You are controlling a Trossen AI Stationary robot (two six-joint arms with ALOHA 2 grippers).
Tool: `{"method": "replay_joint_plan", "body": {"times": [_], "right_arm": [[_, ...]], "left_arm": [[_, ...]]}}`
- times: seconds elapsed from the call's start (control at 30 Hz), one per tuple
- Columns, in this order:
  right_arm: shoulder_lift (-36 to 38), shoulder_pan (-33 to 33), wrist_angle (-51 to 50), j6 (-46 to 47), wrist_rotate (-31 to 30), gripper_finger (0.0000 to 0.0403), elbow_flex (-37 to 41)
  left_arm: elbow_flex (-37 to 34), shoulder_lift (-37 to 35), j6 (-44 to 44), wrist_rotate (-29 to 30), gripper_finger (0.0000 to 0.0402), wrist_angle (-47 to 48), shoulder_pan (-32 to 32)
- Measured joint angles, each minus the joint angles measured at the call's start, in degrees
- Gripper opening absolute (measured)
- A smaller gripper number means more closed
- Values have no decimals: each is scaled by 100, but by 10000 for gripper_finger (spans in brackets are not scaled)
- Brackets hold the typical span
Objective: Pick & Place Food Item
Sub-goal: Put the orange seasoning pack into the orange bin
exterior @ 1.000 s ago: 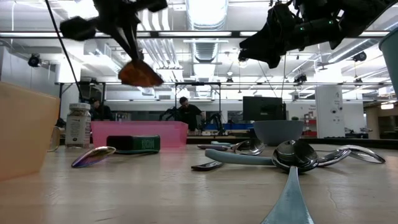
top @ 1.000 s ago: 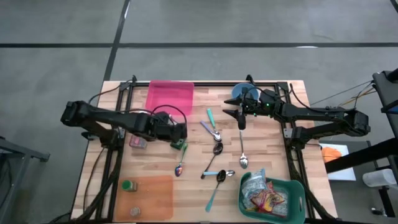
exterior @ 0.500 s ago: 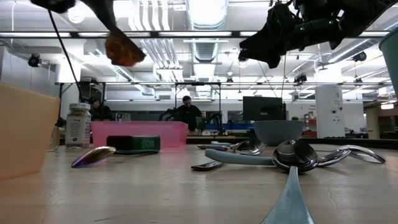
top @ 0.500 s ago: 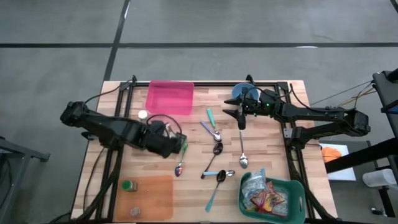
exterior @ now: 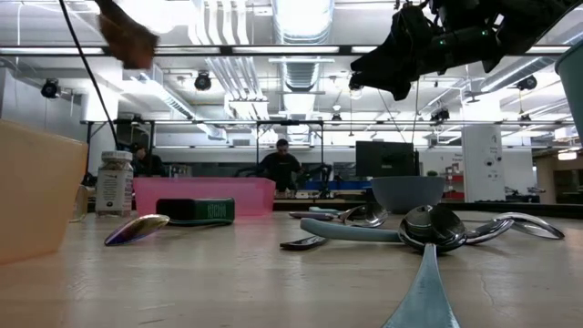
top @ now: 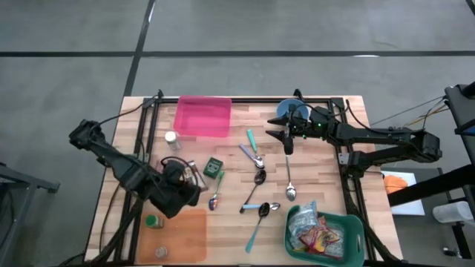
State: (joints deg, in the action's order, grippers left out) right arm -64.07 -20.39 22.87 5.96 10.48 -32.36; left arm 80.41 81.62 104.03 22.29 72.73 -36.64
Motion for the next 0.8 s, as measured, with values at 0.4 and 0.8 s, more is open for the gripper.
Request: {"method": "replay_joint_plan", "body": {"times": [0.4, 0.8], "right_arm": [[0, 0, -2, 0, 0, 211, 0], [0, -2, -2, 0, 0, 211, 0]], "left_arm": [[-19, 7, -2, 33, 0, -330, -1497], [-392, 11, 429, 218, 0, -1544, -2711]]}}
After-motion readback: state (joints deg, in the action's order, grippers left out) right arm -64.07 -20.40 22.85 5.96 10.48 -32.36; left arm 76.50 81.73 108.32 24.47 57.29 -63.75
